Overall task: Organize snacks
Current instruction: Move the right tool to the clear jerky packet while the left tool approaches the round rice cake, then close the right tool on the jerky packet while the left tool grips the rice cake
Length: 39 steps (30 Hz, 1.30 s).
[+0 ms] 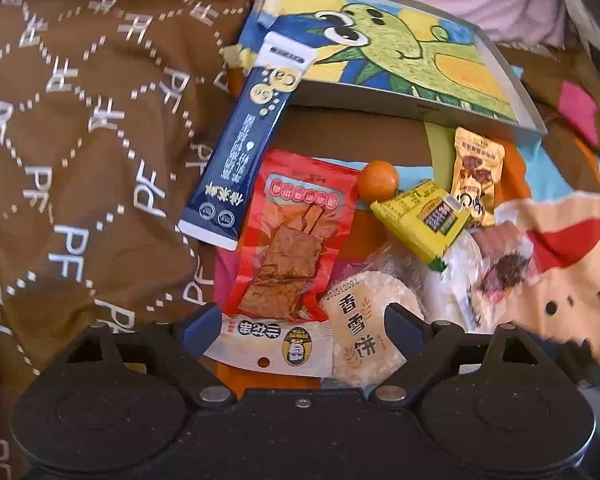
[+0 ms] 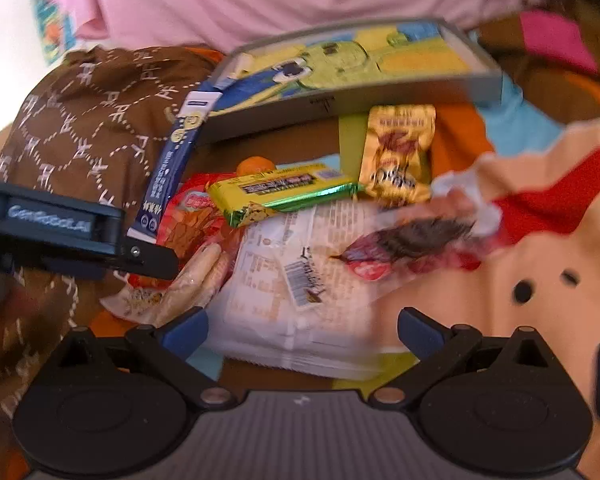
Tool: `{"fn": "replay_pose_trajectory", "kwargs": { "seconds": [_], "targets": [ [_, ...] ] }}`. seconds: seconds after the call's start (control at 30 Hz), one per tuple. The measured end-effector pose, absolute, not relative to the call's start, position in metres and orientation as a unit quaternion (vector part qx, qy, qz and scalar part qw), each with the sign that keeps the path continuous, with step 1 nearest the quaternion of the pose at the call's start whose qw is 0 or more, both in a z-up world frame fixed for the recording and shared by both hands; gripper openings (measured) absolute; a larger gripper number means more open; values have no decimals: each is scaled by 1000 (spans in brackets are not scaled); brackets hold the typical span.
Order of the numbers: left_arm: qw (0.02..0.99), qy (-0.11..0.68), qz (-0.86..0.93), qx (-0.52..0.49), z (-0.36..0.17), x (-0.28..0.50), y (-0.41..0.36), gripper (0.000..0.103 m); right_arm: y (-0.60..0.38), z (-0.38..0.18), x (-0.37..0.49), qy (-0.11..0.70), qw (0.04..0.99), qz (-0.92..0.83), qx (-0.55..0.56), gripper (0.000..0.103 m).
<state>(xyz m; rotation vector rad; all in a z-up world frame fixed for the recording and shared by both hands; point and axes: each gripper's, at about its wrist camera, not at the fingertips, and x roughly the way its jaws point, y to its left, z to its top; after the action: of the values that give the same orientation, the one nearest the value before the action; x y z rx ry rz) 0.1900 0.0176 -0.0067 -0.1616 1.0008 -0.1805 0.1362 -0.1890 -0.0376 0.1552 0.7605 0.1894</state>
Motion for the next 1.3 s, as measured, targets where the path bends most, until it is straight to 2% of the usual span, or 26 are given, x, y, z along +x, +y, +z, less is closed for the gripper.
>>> {"fn": "replay_pose_trajectory", "kwargs": {
  "seconds": [0.2, 0.33, 0.4, 0.73, 1.07, 1.3],
  "targets": [
    [861, 485, -102, -115, -12, 193, 24, 89, -182, -46, 146, 373, 923, 76, 65, 102],
    [857, 487, -115, -123, -12, 196, 19, 88, -183, -45, 141, 382, 919, 93, 32, 93],
    [855, 487, -125, -124, -12, 195, 15, 88, -185, -43, 138, 386, 917, 102, 16, 92],
    [847, 501, -160, -71, -25, 189, -21, 82, -230, -30, 113, 385, 911, 127, -71, 86],
    [858, 488, -159, 5, -35, 193, -43, 83, -257, -29, 114, 376, 913, 156, 8, 87],
    [856, 494, -151, -3, -49, 192, -38, 89, -260, -38, 127, 386, 907, 169, 16, 95]
  ]
}}
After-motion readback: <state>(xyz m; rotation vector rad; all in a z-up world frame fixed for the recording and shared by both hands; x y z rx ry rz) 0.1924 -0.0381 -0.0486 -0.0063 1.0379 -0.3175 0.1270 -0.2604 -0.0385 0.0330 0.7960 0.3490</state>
